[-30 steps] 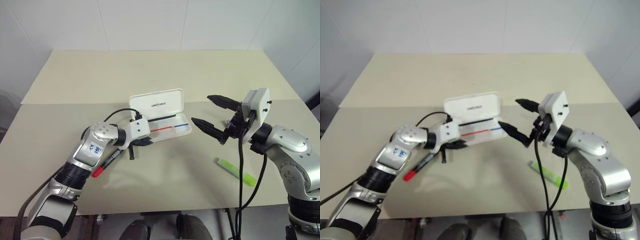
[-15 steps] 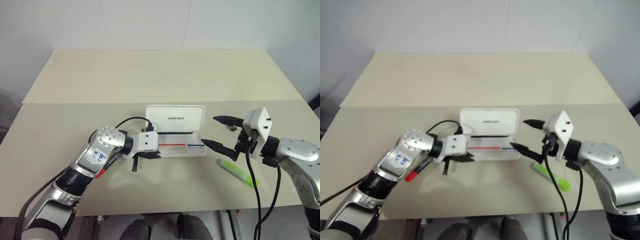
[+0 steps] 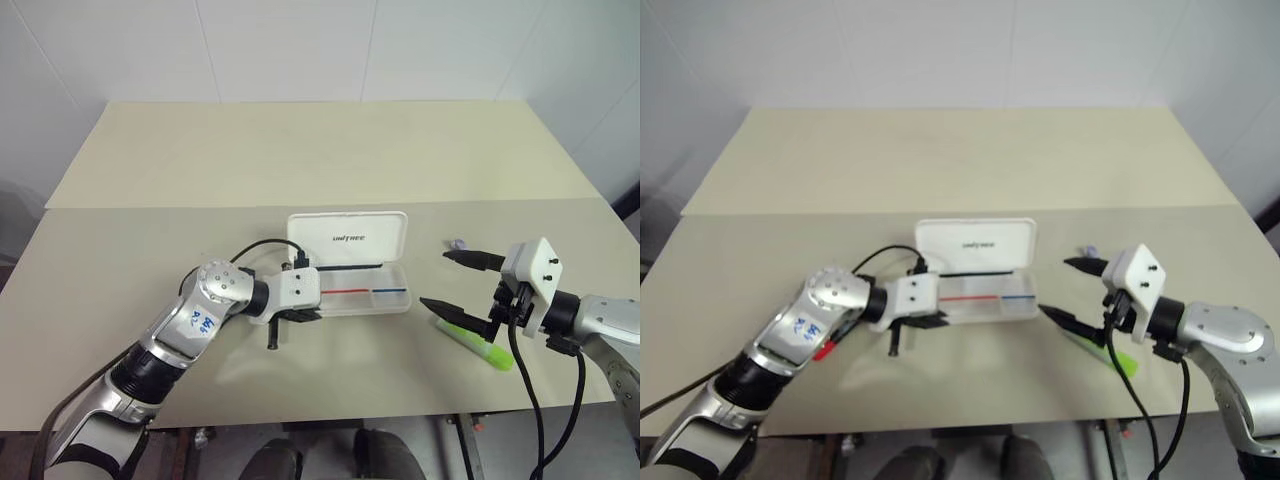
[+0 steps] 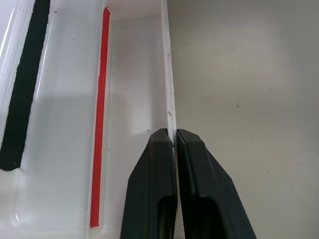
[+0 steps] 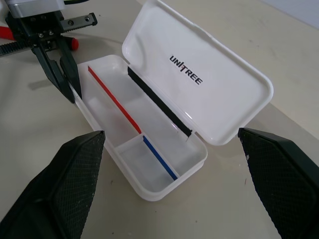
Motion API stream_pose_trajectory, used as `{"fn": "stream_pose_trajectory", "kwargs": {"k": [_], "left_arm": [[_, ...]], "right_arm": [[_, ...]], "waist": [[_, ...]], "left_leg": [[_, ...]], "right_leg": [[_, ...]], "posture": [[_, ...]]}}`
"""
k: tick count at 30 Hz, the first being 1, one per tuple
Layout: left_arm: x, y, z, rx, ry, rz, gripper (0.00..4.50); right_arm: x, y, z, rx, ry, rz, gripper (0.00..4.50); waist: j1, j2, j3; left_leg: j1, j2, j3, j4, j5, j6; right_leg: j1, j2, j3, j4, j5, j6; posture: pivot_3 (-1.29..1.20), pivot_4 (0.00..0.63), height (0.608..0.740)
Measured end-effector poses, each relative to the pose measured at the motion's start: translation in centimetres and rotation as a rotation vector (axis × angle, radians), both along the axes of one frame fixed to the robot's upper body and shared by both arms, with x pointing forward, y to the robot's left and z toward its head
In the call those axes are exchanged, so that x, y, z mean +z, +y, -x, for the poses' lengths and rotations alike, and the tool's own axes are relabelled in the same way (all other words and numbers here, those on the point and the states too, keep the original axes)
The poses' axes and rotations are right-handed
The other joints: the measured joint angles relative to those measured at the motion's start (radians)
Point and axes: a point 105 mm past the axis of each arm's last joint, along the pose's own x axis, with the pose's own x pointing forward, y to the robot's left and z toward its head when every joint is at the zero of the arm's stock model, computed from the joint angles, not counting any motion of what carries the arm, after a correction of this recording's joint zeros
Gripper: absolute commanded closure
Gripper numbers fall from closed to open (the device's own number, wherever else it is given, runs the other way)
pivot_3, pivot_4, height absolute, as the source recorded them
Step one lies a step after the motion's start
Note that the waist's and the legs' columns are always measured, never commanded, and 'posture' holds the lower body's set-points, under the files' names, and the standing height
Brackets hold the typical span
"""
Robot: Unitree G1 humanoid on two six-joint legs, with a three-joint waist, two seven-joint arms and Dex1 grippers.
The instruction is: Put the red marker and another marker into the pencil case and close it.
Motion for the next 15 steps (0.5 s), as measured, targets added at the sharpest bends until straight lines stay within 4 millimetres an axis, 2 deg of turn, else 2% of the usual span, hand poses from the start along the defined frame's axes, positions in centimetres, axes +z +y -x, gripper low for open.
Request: {"fn": "stream_pose_trajectory", "kwargs": {"k": [7,15], "left_arm": [[0.2,-0.1,0.3,0.012,0.016,0.002,4.49],[-0.1,-0.1,0.4,0.033,0.054,0.022,2.00]], "right_arm": [[0.9,1.0,-0.4,0.018,-0.037,-0.015,0.00],[0.8,2.6,-0.8,0.059,-0.030,-0.042,0.00]], "waist": [[0.000,0.000,0.000],[0.003,0.000,0.000]], "left_leg": [[0.000,0.000,0.001,-0.001,0.000,0.000],[-0.001,0.000,0.001,0.000,0.000,0.000]], "right_leg": [[-0.001,0.000,0.000,-0.001,0.000,0.000],[-0.001,0.000,0.000,-0.001,0.000,0.000]], "posture": [[0.00,0.150,0.740],[0.00,0.150,0.740]]}}
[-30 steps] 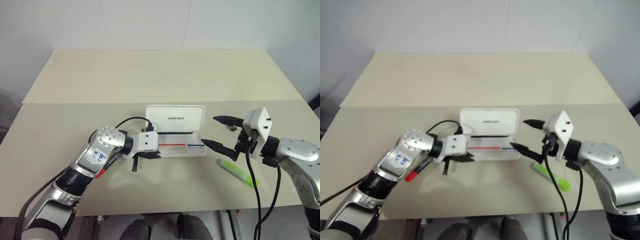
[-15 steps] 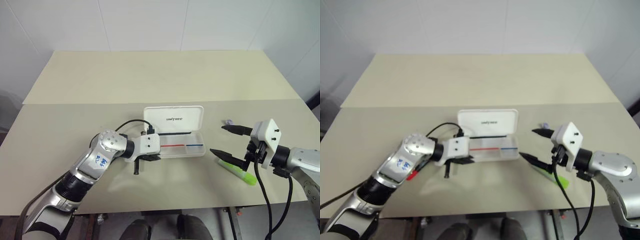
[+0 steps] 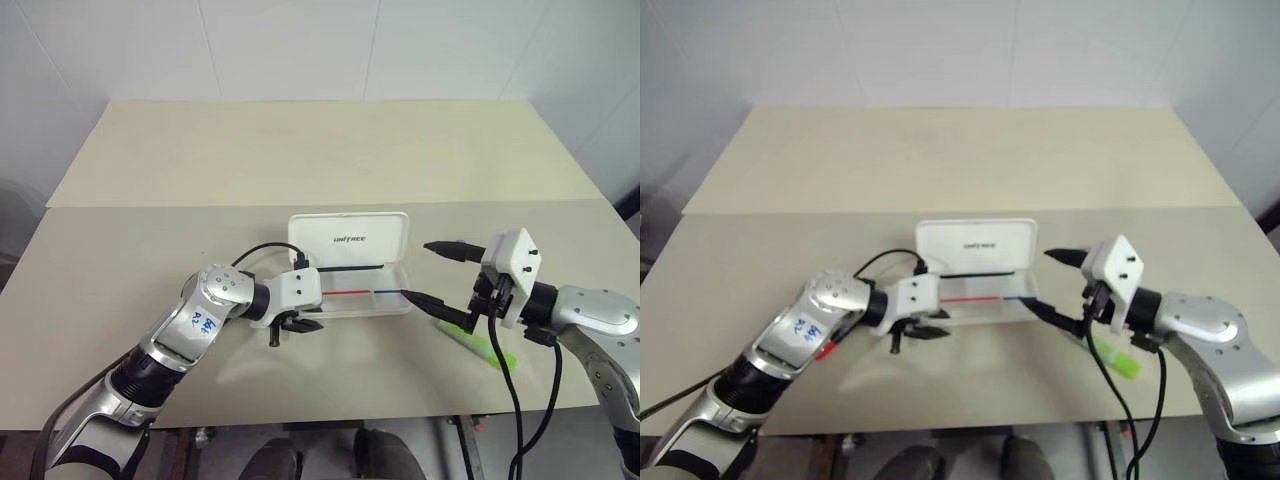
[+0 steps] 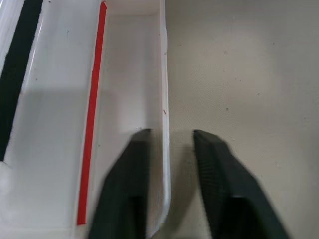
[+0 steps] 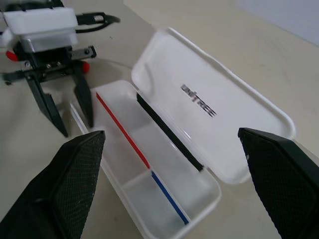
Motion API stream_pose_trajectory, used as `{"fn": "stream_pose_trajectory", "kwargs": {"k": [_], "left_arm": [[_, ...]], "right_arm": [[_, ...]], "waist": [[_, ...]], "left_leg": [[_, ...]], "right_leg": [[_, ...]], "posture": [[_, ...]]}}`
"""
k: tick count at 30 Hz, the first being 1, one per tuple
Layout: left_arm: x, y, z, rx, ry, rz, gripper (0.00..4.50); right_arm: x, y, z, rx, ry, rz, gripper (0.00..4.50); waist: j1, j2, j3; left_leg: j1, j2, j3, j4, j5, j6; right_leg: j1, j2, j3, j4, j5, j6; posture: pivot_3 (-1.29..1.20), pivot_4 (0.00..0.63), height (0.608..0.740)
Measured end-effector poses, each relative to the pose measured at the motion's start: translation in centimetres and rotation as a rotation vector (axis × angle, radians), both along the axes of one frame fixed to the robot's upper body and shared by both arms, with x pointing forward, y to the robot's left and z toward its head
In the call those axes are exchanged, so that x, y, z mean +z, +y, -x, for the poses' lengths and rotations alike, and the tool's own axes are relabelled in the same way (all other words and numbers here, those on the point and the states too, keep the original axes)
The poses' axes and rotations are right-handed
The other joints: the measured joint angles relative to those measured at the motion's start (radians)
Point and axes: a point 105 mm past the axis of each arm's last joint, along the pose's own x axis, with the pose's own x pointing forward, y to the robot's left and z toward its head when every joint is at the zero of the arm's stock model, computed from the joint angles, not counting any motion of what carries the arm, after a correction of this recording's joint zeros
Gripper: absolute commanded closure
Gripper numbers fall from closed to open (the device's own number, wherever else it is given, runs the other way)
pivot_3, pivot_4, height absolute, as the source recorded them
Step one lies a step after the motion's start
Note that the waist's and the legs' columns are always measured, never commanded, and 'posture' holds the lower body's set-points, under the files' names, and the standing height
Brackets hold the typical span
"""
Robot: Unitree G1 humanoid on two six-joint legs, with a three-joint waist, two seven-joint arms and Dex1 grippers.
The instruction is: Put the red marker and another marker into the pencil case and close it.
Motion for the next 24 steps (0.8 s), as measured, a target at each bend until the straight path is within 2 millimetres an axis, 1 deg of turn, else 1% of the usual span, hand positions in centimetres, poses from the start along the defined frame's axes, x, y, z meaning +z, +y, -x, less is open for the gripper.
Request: {"fn": "stream_pose_trajectory", "kwargs": {"k": [8,11,14,19,23,24], "left_arm": [[0.0,0.2,-0.1,0.025,0.008,0.013,2.00],[-0.2,0.0,0.2,0.033,0.040,0.057,2.00],[0.0,-0.7,0.6,0.016,0.069,0.127,2.00],[1.5,-1.1,0.9,-0.012,0.038,0.257,2.00],[3.1,-0.5,0.7,0.016,-0.023,0.328,2.00],[3.5,-0.1,0.7,0.032,-0.035,0.347,1.84]], "right_arm": [[0.0,-0.2,-0.2,-0.006,0.003,-0.004,0.00],[-0.1,-0.3,-0.3,-0.008,0.007,-0.005,0.00],[-0.3,-0.4,-0.4,-0.010,0.015,-0.007,0.00],[-0.5,-0.2,-0.4,0.005,0.028,-0.009,0.00],[-0.9,0.2,-0.3,0.035,0.046,-0.021,0.00],[-0.9,0.3,-0.3,0.043,0.048,-0.031,0.00]], "waist": [[0.000,0.000,0.000],[0.000,0.000,0.000],[0.001,0.000,0.000],[-0.002,0.000,0.000],[-0.002,0.000,0.000],[-0.003,0.000,0.000]], "left_leg": [[0.000,0.000,0.000,0.000,0.000,0.000],[0.000,0.000,0.000,0.000,0.000,0.000],[0.000,0.000,0.000,0.000,0.000,0.000],[0.000,0.001,0.001,0.000,0.000,0.000],[0.000,0.001,0.001,0.000,0.000,0.000],[0.000,0.001,0.002,0.000,0.000,0.000]], "right_leg": [[0.000,0.000,0.000,0.000,0.000,0.000],[0.000,0.000,0.000,0.000,0.000,0.000],[0.000,0.000,0.000,0.000,0.000,0.000],[0.000,0.000,0.000,0.000,0.000,0.000],[0.000,0.000,0.000,0.000,0.000,0.000],[0.000,0.000,0.000,0.000,0.000,0.000]], "posture": [[0.00,0.150,0.740],[0.00,0.150,0.740],[0.00,0.150,0.740],[0.00,0.150,0.740],[0.00,0.150,0.740],[0.00,0.150,0.740]]}}
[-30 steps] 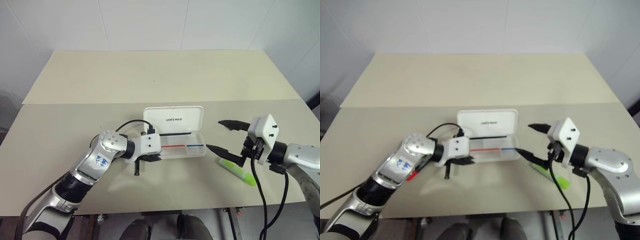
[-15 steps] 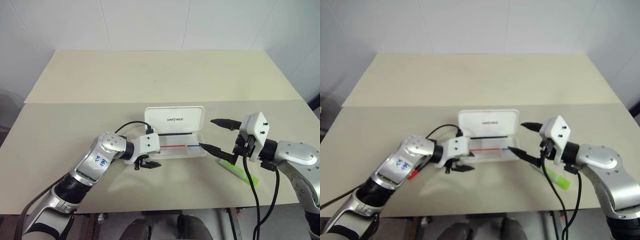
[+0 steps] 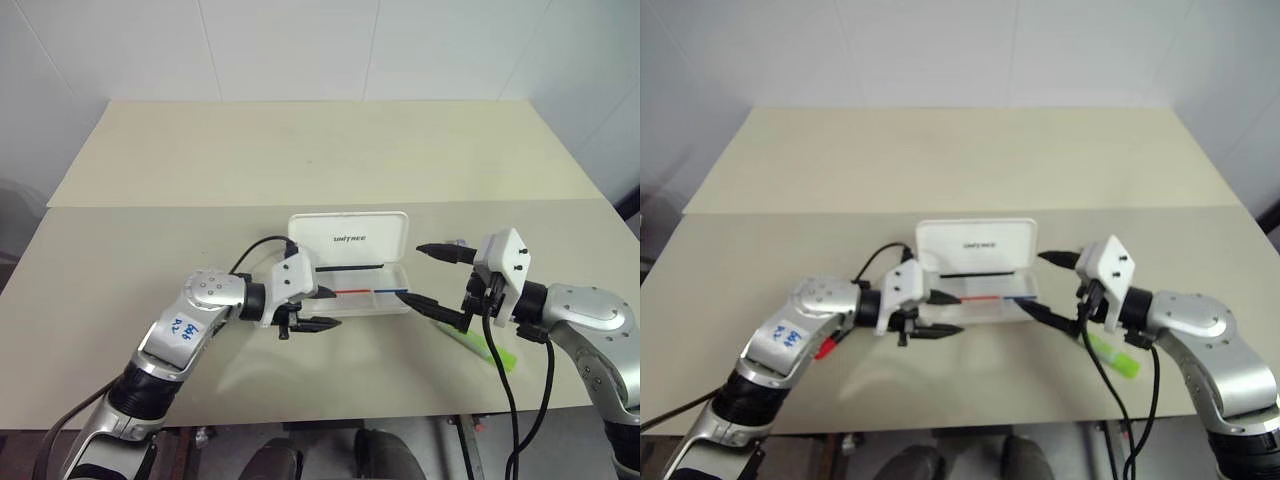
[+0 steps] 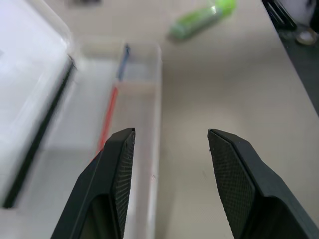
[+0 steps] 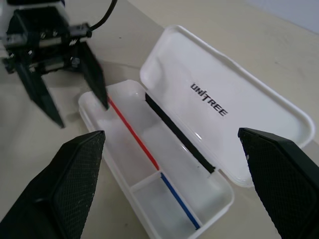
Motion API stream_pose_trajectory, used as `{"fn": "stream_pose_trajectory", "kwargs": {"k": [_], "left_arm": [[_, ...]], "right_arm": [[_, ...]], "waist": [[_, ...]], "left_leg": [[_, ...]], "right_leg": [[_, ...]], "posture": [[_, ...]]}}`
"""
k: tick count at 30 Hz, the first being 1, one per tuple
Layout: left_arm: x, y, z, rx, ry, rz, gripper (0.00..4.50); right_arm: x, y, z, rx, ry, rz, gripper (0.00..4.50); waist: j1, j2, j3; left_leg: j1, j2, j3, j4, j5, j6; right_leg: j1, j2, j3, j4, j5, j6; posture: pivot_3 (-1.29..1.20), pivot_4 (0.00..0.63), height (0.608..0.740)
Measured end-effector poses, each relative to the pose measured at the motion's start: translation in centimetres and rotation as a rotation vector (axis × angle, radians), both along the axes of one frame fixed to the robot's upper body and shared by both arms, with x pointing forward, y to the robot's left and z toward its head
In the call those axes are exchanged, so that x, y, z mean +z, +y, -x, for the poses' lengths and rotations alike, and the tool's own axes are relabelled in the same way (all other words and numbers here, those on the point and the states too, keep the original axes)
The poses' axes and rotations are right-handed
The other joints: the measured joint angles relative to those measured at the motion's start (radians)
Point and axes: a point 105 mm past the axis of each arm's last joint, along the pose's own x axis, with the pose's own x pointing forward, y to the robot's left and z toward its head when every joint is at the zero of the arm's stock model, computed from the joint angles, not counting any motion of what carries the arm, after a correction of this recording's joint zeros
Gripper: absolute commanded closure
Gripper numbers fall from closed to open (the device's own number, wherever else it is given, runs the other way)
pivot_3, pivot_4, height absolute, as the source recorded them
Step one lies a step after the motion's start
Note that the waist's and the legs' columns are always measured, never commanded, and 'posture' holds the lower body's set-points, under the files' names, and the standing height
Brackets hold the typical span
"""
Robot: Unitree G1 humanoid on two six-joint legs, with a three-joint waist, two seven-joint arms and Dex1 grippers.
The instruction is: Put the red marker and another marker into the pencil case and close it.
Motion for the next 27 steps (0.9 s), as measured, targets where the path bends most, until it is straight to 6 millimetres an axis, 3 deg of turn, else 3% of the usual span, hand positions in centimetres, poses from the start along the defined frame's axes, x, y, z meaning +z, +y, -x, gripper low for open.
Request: {"fn": "stream_pose_trajectory", "kwargs": {"k": [2,6,7,11,14,19,27], "left_arm": [[0.6,0.8,0.2,0.027,-0.010,0.024,1.46],[1.5,3.5,0.5,0.167,-0.029,0.079,0.09],[1.5,4.2,0.7,0.210,-0.039,0.083,0.01],[0.6,7.9,1.9,0.466,-0.072,0.094,0.01],[-1.8,10.2,4.0,0.632,-0.007,0.095,0.01],[-3.8,11.6,5.5,0.761,0.031,0.092,0.01],[-4.0,12.5,4.7,0.868,-0.021,0.116,0.01]], "right_arm": [[0.2,0.2,-0.2,0.014,-0.004,-0.008,0.00],[0.5,0.6,-0.3,0.057,-0.013,-0.005,0.00],[0.5,0.6,-0.5,0.067,-0.009,-0.004,0.00],[0.5,1.1,-1.2,0.116,-0.003,0.003,0.00],[0.3,1.1,-1.6,0.141,0.005,0.012,0.00],[0.2,1.6,-1.8,0.194,0.011,0.031,0.00],[0.6,1.6,-2.2,0.208,-0.008,0.051,0.00]], "waist": [[-0.001,0.000,0.000],[-0.005,0.000,0.000],[-0.005,0.000,0.000],[-0.012,0.001,0.000],[-0.016,0.001,0.000],[0.010,0.001,0.001],[0.016,0.002,0.002]], "left_leg": [[0.000,0.000,0.000,0.000,0.000,0.000],[0.001,0.001,0.000,-0.001,0.000,0.000],[0.001,0.001,0.000,-0.001,0.000,0.000],[0.001,0.001,0.001,-0.002,0.000,0.000],[0.001,0.001,0.001,-0.003,0.000,0.000],[0.000,0.001,0.001,-0.002,-0.001,0.000],[0.001,0.002,0.004,-0.002,0.000,0.000]], "right_leg": [[0.000,0.000,0.000,0.000,0.000,0.000],[0.000,0.000,0.000,0.000,0.000,0.000],[0.000,0.000,0.000,0.000,0.000,0.000],[0.000,0.000,0.000,-0.001,0.000,0.000],[0.000,0.000,0.000,-0.003,0.000,0.000],[0.002,-0.001,0.000,-0.007,0.000,0.000],[0.002,-0.001,0.000,-0.006,0.000,0.000]], "posture": [[0.00,0.150,0.740],[0.00,0.150,0.740],[0.00,0.150,0.740],[0.00,0.150,0.740],[0.00,0.150,0.740],[0.00,0.150,0.740],[0.00,0.150,0.740]]}}
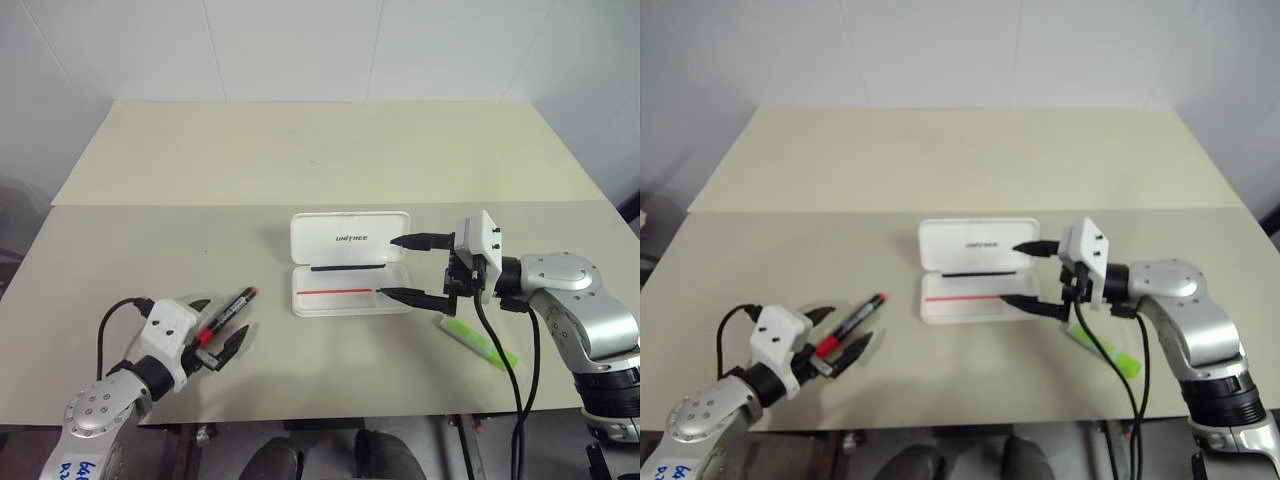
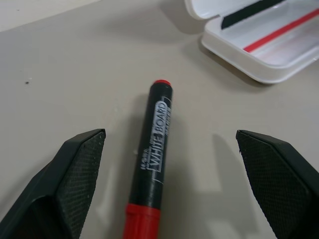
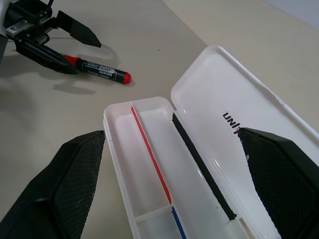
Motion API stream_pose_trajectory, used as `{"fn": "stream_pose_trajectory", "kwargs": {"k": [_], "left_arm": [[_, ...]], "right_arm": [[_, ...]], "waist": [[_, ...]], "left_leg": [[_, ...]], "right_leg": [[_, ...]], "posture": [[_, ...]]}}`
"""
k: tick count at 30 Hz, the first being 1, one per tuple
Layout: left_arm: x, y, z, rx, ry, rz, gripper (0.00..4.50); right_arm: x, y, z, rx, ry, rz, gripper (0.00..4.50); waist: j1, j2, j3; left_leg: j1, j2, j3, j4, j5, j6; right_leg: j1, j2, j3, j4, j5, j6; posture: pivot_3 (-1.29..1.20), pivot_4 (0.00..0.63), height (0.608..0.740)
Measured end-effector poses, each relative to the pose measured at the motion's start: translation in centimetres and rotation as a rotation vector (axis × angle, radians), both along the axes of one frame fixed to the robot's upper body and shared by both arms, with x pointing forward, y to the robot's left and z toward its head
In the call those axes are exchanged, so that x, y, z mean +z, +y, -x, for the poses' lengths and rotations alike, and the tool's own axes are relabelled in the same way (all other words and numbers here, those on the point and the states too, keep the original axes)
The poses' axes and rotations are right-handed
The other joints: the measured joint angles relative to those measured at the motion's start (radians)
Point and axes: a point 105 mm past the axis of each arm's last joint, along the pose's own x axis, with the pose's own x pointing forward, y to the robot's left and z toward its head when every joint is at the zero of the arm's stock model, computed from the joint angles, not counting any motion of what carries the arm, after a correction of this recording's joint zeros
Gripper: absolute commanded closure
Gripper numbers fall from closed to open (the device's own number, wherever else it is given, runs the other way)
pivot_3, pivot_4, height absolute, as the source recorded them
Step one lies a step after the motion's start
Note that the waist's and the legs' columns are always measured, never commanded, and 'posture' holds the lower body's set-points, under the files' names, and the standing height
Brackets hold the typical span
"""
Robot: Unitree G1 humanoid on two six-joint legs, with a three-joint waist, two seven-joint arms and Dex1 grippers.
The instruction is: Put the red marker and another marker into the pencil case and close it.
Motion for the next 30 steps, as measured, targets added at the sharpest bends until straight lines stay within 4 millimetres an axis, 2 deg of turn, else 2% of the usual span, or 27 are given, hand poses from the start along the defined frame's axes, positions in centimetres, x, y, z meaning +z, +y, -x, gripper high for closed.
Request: {"fn": "stream_pose_trajectory", "kwargs": {"k": [6,8,11,19,21,27,30], "left_arm": [[-2.1,-0.5,-0.4,-0.014,0.080,0.030,0.01],[-2.3,-0.5,-0.5,-0.024,0.087,0.025,0.01],[-2.3,-0.4,-0.9,-0.036,0.088,0.032,0.64],[-2.4,0.2,-1.0,-0.039,0.097,0.033,3.34],[-2.3,0.4,-1.0,-0.041,0.092,0.026,3.88],[-2.1,0.3,-1.1,-0.052,0.074,0.027,3.87],[-0.8,0.0,-1.8,-0.091,-0.023,0.019,3.87]], "right_arm": [[0.3,0.1,0.0,0.015,-0.008,0.003,0.00],[0.3,0.1,0.0,0.016,-0.007,0.004,0.00],[0.3,0.1,0.0,0.016,-0.004,0.004,0.00],[0.1,0.2,0.2,0.012,0.013,0.012,0.00],[-0.3,0.1,0.7,0.029,0.029,0.030,0.00],[-1.4,-0.1,2.1,0.084,0.057,0.070,0.00],[-1.5,-0.3,2.0,0.067,0.050,0.074,0.00]], "waist": [[-0.002,0.000,0.000],[-0.002,0.000,0.000],[0.001,0.001,0.001],[0.002,0.002,0.001],[0.003,0.002,0.001],[0.003,0.002,0.001],[0.005,0.002,0.001]], "left_leg": [[0.000,0.000,0.000,-0.001,0.000,0.001],[0.000,0.000,0.000,-0.001,0.000,0.001],[0.000,0.000,0.000,-0.001,0.000,0.001],[0.000,0.000,0.000,-0.001,0.000,0.001],[0.000,0.000,0.000,-0.001,0.000,0.001],[0.000,-0.001,0.000,-0.001,-0.001,0.001],[0.000,0.000,0.000,0.000,-0.001,0.001]], "right_leg": [[-0.001,0.000,0.000,0.000,0.000,0.000],[-0.001,0.000,0.000,0.000,0.000,0.000],[-0.001,0.000,-0.001,0.000,0.000,0.000],[-0.001,0.000,0.000,0.000,0.000,0.000],[-0.001,0.000,-0.001,0.000,0.000,0.000],[-0.001,-0.001,-0.001,-0.001,0.000,0.000],[0.000,-0.001,-0.001,-0.002,0.000,0.000]], "posture": [[0.00,0.150,0.740],[0.00,0.150,0.740],[0.00,0.150,0.740],[0.00,0.150,0.740],[0.00,0.150,0.740],[0.00,0.150,0.740],[0.00,0.150,0.740]]}}
